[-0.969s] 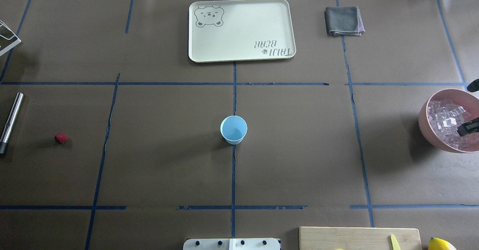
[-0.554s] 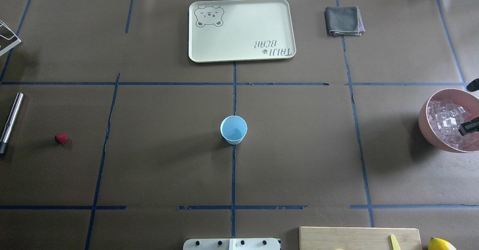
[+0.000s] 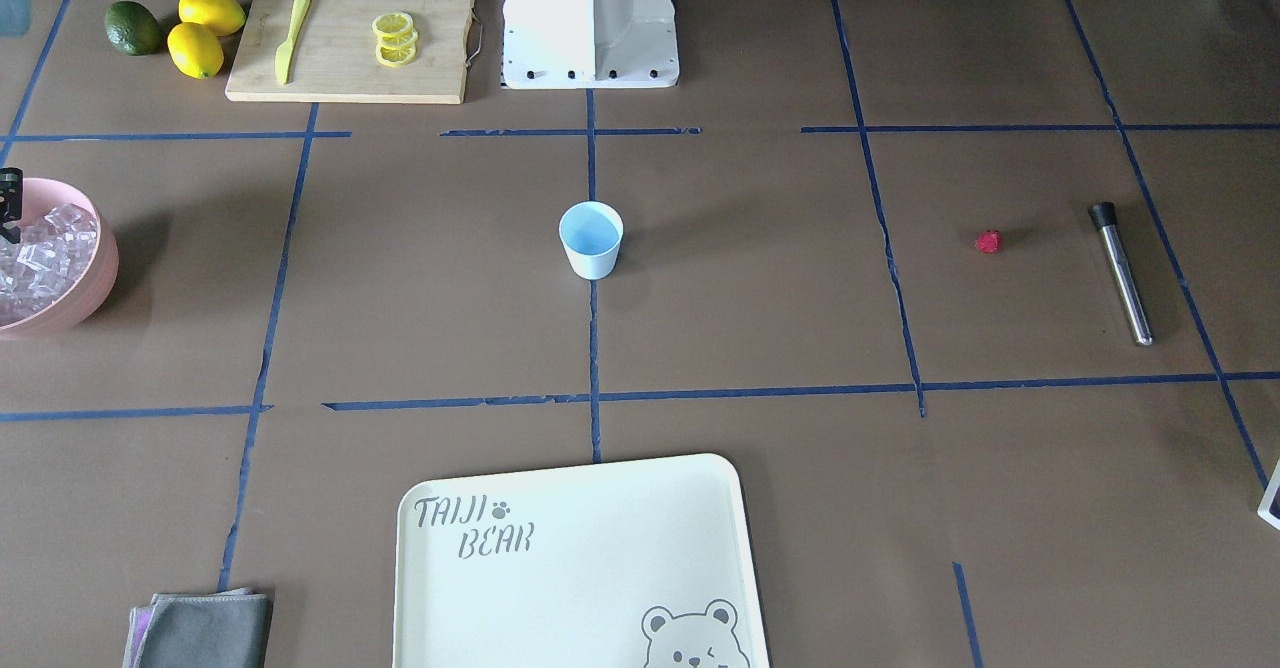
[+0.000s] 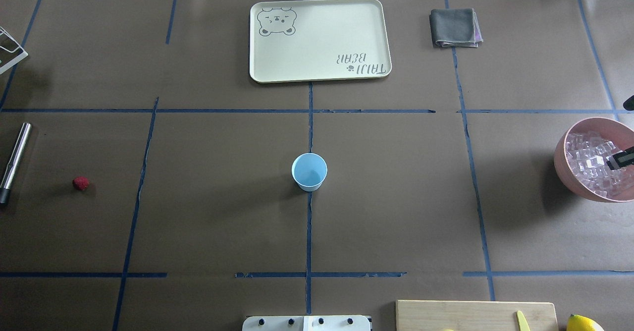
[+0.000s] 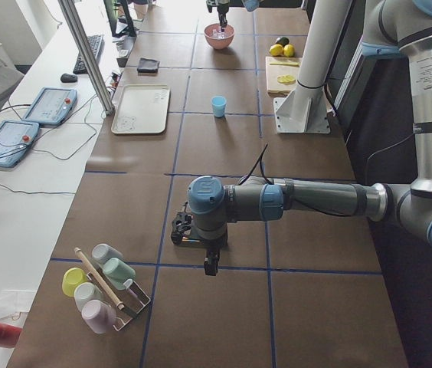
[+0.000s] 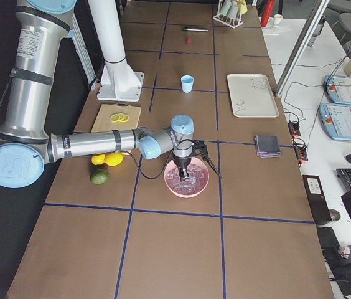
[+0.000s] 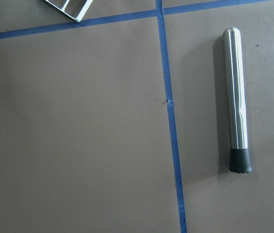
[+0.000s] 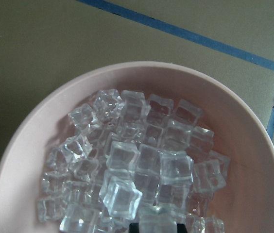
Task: Mash ice and strawberries in cup
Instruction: 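Grasp an ice cube with the right gripper and lift it, then carry the ice cube with the right gripper over the light-blue cup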
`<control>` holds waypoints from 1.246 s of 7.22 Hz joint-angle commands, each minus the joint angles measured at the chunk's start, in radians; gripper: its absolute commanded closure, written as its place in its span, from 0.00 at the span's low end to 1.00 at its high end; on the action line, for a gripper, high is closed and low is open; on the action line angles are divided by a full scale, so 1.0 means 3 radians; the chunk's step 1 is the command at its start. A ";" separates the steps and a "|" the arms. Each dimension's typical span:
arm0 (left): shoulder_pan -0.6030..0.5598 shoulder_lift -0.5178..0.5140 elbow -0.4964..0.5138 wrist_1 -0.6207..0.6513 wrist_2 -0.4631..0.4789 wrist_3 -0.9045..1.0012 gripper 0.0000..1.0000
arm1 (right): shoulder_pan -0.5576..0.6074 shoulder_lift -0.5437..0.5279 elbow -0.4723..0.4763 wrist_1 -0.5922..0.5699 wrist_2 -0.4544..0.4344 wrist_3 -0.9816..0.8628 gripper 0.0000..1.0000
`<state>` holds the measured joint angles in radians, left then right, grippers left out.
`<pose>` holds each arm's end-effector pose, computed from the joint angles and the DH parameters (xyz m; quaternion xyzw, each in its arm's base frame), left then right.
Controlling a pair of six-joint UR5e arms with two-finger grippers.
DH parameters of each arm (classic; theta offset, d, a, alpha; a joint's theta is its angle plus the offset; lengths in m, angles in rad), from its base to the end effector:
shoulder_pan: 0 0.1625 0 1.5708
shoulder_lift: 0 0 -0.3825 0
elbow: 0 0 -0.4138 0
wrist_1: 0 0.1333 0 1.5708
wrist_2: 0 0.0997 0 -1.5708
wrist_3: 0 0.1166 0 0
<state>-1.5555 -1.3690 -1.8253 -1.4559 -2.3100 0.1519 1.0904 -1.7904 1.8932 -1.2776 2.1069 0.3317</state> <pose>-0.0482 -0.4315 0.6076 -0.0043 0.3622 0.0666 0.9297 -0.1467 -0.4411 0.5474 0.0717 -0.3135 -0.1222 0.9390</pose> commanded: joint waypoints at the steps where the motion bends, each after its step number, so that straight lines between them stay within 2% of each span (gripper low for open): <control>1: 0.0000 0.0002 -0.0001 0.0001 -0.0001 0.0000 0.00 | 0.0047 0.0097 0.0477 -0.0523 0.0003 0.0039 0.90; 2: 0.0000 0.0007 -0.0006 0.0001 -0.0001 0.0000 0.00 | 0.0047 0.0341 0.0652 -0.0907 0.0008 0.0085 0.93; 4: 0.0000 0.0007 -0.0016 0.0001 -0.0001 0.0000 0.00 | -0.0171 0.0888 0.0664 -0.1008 0.0151 0.0702 0.99; 6: 0.0000 0.0007 -0.0057 -0.0005 -0.0001 0.0000 0.00 | -0.0819 0.1506 0.0588 -0.1018 0.0044 0.1691 1.00; 7: 0.0000 0.0007 -0.0062 -0.0015 -0.0001 0.0000 0.00 | -0.1060 0.1874 0.0471 -0.1155 -0.0139 0.1960 1.00; 8: 0.0000 0.0007 -0.0062 -0.0020 -0.0001 0.0000 0.00 | -0.1331 0.2328 0.0348 -0.1541 -0.0394 0.2215 0.99; 9: 0.0005 0.0007 -0.0062 -0.0015 -0.0001 0.0000 0.00 | -0.1521 0.2626 0.0220 -0.1697 -0.0558 0.2380 0.98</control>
<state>-1.5552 -1.3668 -1.8432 -1.4606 -2.3102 0.1519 0.7182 -1.1342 2.0058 -1.7077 2.0097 0.9649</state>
